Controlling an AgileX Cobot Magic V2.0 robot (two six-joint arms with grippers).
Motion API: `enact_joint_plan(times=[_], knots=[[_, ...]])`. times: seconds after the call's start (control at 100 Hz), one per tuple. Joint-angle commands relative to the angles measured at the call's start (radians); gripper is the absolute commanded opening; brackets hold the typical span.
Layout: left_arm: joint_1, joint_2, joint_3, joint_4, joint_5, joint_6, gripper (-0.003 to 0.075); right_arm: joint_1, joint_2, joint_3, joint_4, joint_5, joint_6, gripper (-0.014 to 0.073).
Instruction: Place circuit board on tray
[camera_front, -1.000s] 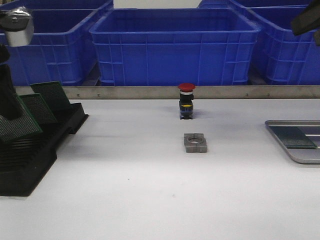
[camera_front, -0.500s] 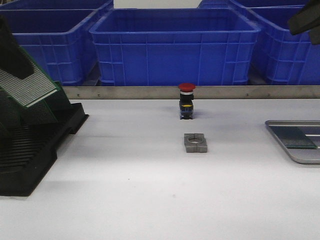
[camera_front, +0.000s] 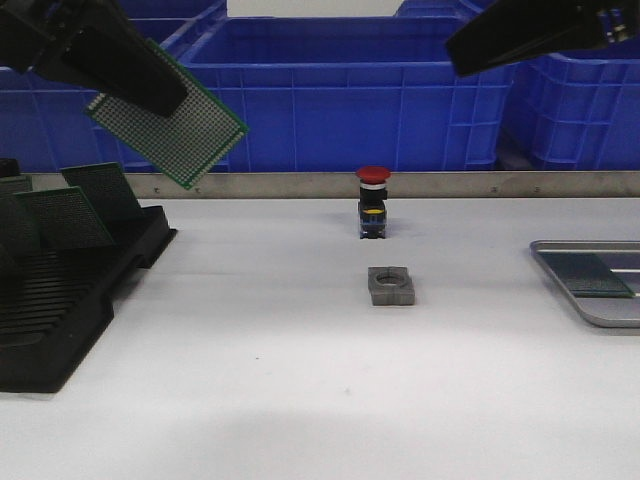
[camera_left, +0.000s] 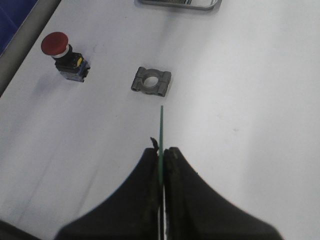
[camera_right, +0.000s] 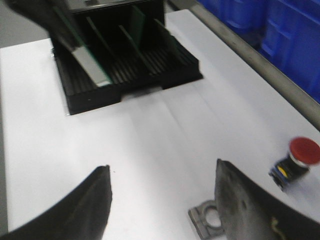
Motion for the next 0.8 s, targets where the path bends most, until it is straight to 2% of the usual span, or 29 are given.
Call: enact_joint_plan(times=[0.0,0.14,0.42,0.59,0.79], knots=[[-0.021,-0.038,-0.025,-0.073,0.002,0.002,-0.002,0.06,-0.035,-0.023,0.062,0.003,-0.075,0.0466],[-0.049,-0.038,-0.025,-0.074,0.035,0.002,-0.002,0.142,-0.02,-0.023,0.065,-0.036,-0.096,0.0466],[-0.098,-0.038,-0.025,-0.077,0.076,0.026,-0.002,0.239,0.05,-0.024,0.093,-0.05,-0.096,0.0466],[-0.114,-0.038,-0.025,-0.077,0.076,0.026,-0.002,0.283,0.091,-0.025,0.105,-0.052,-0.096,0.0466],[-0.12,-0.038,-0.025,-0.077,0.076,0.026,-0.002,0.295,0.124,-0.025,0.195,-0.055,-0.118,0.0466]])
